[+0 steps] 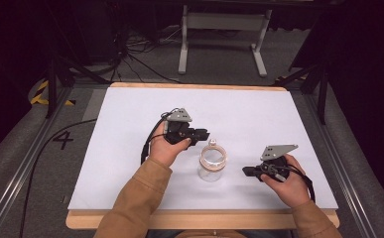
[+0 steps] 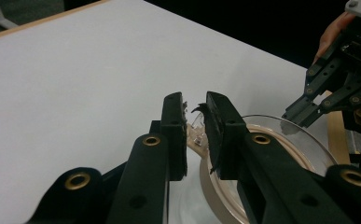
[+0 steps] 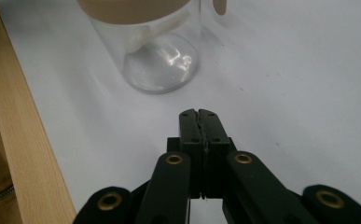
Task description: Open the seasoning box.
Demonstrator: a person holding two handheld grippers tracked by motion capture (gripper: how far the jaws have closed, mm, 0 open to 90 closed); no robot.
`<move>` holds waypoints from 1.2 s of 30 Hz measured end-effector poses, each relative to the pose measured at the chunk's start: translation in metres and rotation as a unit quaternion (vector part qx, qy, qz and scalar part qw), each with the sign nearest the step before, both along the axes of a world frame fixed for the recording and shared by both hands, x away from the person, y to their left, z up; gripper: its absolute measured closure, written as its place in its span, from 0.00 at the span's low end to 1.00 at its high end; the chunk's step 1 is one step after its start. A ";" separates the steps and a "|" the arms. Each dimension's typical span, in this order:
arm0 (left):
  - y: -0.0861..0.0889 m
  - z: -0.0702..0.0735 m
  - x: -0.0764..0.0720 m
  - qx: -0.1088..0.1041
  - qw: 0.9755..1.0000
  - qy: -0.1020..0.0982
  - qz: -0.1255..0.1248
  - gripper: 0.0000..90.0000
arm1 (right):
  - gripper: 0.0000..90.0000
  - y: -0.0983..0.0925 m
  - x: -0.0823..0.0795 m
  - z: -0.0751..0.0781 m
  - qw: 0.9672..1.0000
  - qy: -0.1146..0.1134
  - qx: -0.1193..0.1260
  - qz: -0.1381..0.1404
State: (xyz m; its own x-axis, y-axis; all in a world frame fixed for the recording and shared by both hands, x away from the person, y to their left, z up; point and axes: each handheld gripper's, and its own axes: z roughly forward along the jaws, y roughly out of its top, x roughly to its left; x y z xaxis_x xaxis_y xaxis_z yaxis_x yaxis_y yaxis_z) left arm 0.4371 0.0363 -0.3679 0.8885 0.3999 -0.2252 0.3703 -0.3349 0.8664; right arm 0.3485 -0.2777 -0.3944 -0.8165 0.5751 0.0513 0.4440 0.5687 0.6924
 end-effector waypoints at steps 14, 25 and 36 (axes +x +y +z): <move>-0.015 -0.010 0.008 -0.006 1.000 0.007 -0.005 0.96 | 1.00 -0.004 -0.007 -0.002 1.000 0.001 -0.001 -0.008; -0.013 -0.009 0.007 0.003 1.000 0.002 -0.013 1.00 | 1.00 0.025 -0.011 0.002 0.999 -0.006 0.023 0.031; -0.013 -0.010 0.006 -0.006 1.000 0.005 -0.007 1.00 | 1.00 0.042 -0.012 0.012 0.997 -0.014 0.066 0.049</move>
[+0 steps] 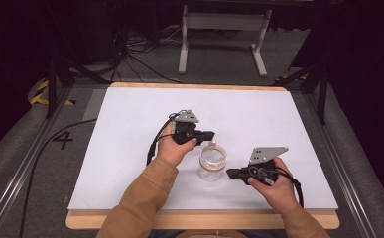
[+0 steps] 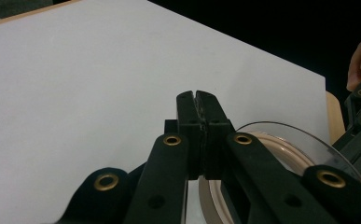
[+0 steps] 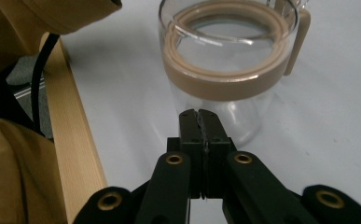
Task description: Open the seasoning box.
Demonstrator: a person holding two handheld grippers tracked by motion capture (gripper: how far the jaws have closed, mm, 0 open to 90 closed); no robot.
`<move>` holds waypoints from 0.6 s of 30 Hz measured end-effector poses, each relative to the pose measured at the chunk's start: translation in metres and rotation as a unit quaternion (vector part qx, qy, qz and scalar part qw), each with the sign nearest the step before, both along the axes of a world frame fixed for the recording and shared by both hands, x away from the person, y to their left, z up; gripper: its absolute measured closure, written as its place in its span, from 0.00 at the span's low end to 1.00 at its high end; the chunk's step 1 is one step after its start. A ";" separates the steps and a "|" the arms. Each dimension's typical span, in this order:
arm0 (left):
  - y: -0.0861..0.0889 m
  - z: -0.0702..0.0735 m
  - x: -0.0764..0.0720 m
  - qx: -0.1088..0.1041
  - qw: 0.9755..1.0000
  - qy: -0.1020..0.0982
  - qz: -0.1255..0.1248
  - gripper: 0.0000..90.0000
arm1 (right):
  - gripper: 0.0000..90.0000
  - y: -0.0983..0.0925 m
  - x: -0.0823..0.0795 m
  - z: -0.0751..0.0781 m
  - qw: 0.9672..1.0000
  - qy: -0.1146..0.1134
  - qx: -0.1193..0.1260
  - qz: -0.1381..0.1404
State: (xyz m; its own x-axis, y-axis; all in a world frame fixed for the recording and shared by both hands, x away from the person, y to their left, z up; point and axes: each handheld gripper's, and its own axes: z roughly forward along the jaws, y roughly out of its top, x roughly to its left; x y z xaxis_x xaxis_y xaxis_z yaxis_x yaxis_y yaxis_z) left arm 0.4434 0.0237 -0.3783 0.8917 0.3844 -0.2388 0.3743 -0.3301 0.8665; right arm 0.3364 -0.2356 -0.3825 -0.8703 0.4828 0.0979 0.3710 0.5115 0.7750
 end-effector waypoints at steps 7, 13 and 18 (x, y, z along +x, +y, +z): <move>-0.001 -0.001 0.000 -0.005 1.000 0.003 0.004 1.00 | 1.00 0.003 0.000 0.001 1.000 0.000 0.008 0.000; -0.001 -0.001 0.000 -0.004 1.000 0.003 0.004 1.00 | 1.00 0.006 0.000 0.004 1.000 -0.007 0.026 -0.002; -0.001 -0.002 0.001 -0.004 1.000 0.007 0.001 1.00 | 1.00 0.008 0.000 0.004 1.000 -0.008 0.030 -0.001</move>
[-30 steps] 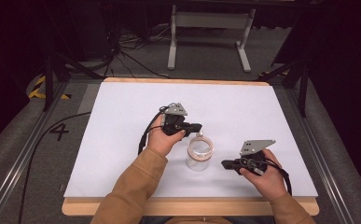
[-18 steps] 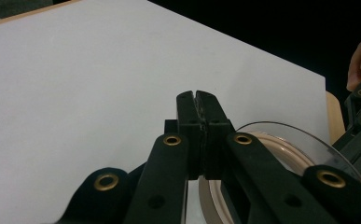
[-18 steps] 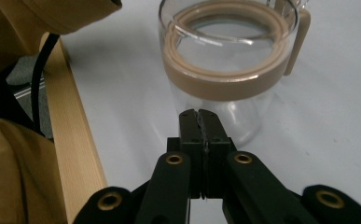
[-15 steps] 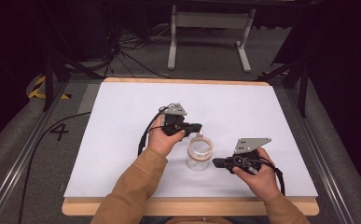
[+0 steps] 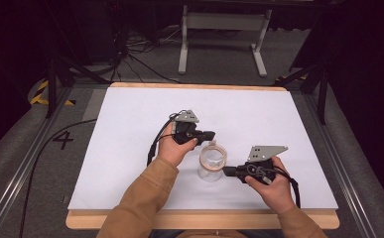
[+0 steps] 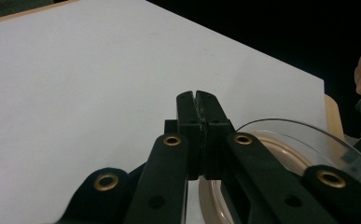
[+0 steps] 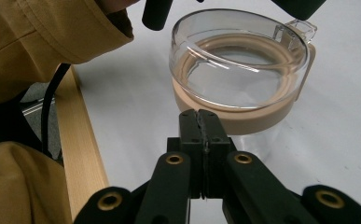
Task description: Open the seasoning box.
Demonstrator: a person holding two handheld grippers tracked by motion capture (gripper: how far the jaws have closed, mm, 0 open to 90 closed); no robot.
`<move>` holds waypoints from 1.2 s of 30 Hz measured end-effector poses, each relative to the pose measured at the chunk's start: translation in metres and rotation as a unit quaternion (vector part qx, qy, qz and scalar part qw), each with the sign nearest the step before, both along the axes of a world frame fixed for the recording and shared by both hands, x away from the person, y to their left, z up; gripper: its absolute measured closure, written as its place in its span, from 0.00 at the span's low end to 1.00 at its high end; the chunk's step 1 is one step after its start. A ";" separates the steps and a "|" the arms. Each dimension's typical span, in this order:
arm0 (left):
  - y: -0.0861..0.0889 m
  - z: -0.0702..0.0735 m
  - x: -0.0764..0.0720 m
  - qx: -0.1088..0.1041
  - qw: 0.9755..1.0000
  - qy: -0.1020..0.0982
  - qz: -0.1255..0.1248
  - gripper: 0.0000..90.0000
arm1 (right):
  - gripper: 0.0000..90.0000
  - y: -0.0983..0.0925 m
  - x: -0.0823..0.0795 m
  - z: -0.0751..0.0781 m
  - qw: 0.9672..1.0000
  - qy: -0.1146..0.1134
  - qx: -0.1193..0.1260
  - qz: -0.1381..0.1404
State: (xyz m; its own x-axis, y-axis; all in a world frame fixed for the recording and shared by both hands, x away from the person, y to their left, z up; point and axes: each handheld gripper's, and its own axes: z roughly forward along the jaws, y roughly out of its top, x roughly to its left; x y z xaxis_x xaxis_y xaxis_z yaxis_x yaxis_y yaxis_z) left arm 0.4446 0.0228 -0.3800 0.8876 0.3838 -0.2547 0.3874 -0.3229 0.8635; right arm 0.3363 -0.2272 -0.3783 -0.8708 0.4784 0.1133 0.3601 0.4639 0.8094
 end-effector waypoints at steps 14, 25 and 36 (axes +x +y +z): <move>-0.002 -0.001 0.000 0.001 1.000 0.000 0.003 0.98 | 1.00 0.004 0.002 0.000 1.000 -0.009 0.015 -0.004; 0.001 0.006 -0.006 0.018 1.000 -0.014 0.014 0.88 | 1.00 0.003 0.001 0.000 0.999 -0.029 0.025 -0.011; 0.028 0.028 -0.020 0.018 0.999 -0.026 0.028 0.87 | 1.00 0.004 0.005 0.005 0.999 -0.039 0.032 -0.005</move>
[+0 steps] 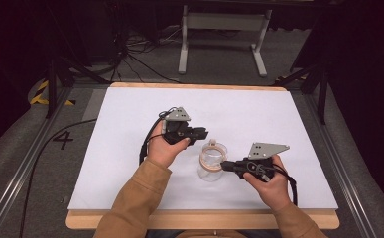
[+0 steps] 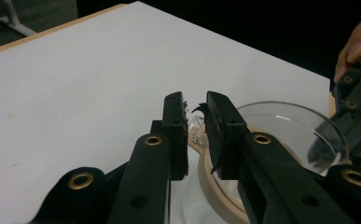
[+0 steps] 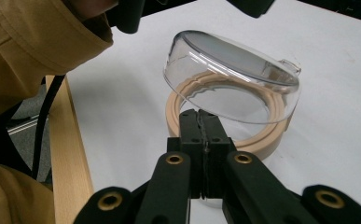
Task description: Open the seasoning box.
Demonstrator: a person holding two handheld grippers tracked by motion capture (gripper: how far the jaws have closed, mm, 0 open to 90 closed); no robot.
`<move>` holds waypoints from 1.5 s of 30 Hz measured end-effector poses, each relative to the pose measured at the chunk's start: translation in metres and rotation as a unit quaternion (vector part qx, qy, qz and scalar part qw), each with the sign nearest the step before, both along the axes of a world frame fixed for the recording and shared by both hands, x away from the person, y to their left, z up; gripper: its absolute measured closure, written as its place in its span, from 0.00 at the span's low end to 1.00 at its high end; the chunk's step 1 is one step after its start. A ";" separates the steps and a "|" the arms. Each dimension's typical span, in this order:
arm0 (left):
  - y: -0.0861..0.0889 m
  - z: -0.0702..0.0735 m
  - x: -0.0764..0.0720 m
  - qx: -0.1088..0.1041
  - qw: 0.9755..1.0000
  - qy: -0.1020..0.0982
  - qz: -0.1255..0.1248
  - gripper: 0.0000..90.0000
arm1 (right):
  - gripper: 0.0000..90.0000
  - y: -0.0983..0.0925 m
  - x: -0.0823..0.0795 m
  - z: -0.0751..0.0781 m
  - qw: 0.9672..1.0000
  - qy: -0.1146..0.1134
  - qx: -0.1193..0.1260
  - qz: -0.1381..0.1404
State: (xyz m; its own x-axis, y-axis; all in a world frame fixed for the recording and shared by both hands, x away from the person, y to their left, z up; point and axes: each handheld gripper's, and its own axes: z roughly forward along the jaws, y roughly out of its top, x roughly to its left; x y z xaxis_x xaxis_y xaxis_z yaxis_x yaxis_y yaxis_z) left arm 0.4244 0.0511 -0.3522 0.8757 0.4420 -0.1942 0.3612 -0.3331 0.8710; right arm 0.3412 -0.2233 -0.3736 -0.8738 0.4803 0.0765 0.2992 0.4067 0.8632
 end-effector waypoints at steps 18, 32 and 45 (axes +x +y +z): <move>0.043 0.009 -0.032 0.021 1.000 -0.002 -0.006 0.87 | 1.00 0.000 0.020 0.014 1.000 -0.011 0.021 0.020; 0.070 0.004 -0.047 0.047 0.998 0.029 0.009 0.85 | 1.00 0.001 0.040 0.020 0.999 -0.013 0.038 0.025; 0.080 -0.005 -0.049 0.060 0.997 0.036 0.024 0.81 | 1.00 -0.003 0.058 0.011 0.999 -0.004 0.048 0.009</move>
